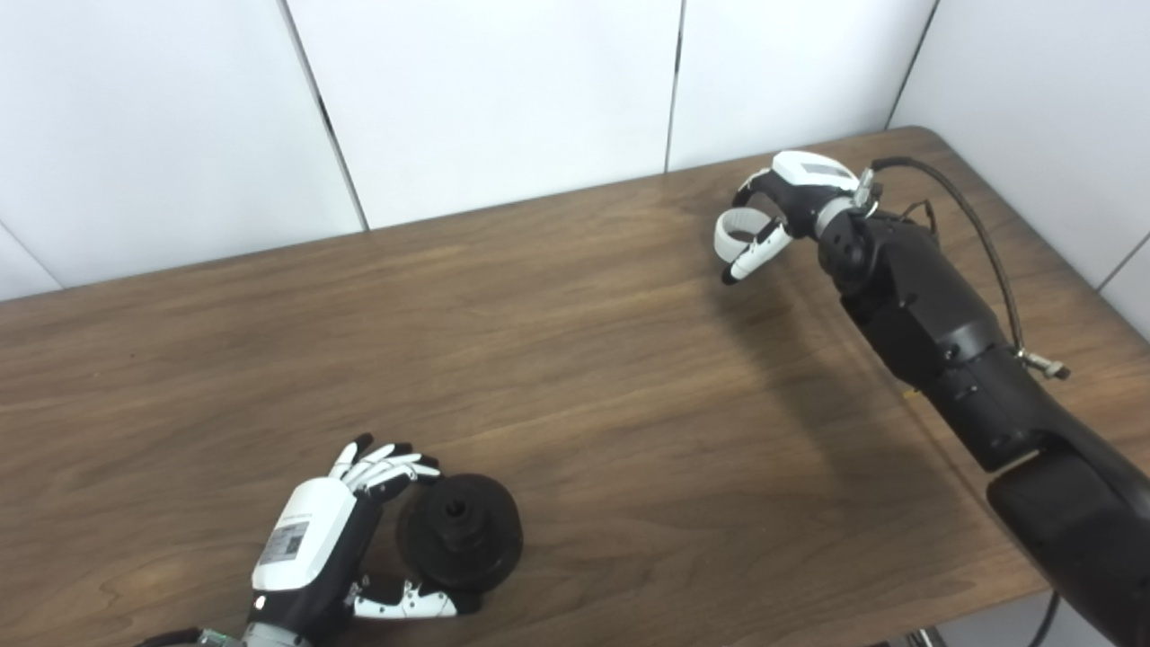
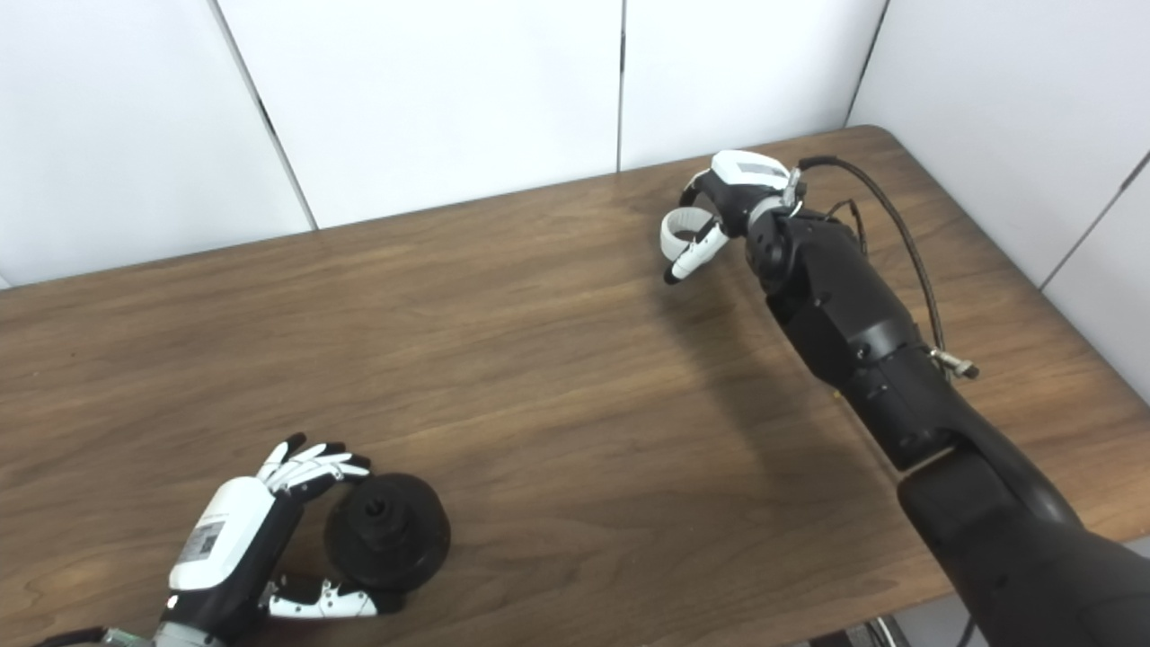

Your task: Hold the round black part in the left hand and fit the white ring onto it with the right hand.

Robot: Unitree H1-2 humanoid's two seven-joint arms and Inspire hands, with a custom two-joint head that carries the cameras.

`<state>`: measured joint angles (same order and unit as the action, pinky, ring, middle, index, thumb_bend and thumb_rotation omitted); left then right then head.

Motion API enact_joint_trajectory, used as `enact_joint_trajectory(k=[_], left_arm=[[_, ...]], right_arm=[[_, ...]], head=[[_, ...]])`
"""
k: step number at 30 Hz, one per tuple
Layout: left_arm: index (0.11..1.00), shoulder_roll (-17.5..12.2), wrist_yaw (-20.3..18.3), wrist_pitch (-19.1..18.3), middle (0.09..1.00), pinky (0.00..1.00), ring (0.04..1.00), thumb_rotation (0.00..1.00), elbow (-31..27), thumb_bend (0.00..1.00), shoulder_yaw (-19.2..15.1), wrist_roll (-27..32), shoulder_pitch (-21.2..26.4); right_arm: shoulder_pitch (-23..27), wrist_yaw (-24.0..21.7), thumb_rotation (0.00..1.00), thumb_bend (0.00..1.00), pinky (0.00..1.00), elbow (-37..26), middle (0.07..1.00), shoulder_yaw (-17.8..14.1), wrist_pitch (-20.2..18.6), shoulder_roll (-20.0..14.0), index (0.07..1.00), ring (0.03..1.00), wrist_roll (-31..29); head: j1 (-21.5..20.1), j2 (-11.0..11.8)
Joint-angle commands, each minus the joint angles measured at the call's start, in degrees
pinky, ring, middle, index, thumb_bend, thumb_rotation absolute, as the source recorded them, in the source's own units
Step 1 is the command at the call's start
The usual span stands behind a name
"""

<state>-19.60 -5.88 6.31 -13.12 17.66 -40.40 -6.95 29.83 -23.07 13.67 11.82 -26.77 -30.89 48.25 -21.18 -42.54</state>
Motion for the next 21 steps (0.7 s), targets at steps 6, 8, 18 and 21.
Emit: enact_joint_trajectory(k=[6, 8, 18, 21], left_arm=[[0.485, -1.49, -1.92, -1.14, 0.788, 1.0, 0.878, 0.06, -0.37, 0.53, 0.38, -2.81, -1.27], [0.485, -1.45, -1.84, -1.08, 0.787, 1.0, 0.878, 0.06, -0.3, 0.53, 0.4, -2.82, -1.25], [0.486, -1.4, -2.04, -1.36, 0.788, 1.0, 0.879, 0.06, -0.6, 0.53, 0.47, -2.78, -1.34], [0.486, -1.42, -2.08, -1.39, 0.787, 1.0, 0.881, 0.06, -0.6, 0.52, 0.51, -2.86, -1.37]], right_arm=[[2.18, 6.08, 0.27, 0.9, 0.96, -0.07, 0.899, -0.97, 1.56, -0.99, 0.716, 0.931, -1.13], [2.18, 7.11, 0.25, 0.89, 0.97, -0.19, 0.885, -0.89, 1.93, -1.09, 0.681, 0.92, -1.42], [2.36, 7.32, 0.22, 0.88, 0.96, -0.63, 0.863, 0.22, 1.81, -2.22, 0.645, 0.904, -1.73], [2.3, 6.88, 0.23, 0.88, 0.95, -0.84, 0.864, 0.45, 1.66, -2.47, 0.648, 0.906, -1.75]], head=[[0.12, -0.16], [0.15, -0.19], [0.35, -0.42], [0.49, -0.46]])
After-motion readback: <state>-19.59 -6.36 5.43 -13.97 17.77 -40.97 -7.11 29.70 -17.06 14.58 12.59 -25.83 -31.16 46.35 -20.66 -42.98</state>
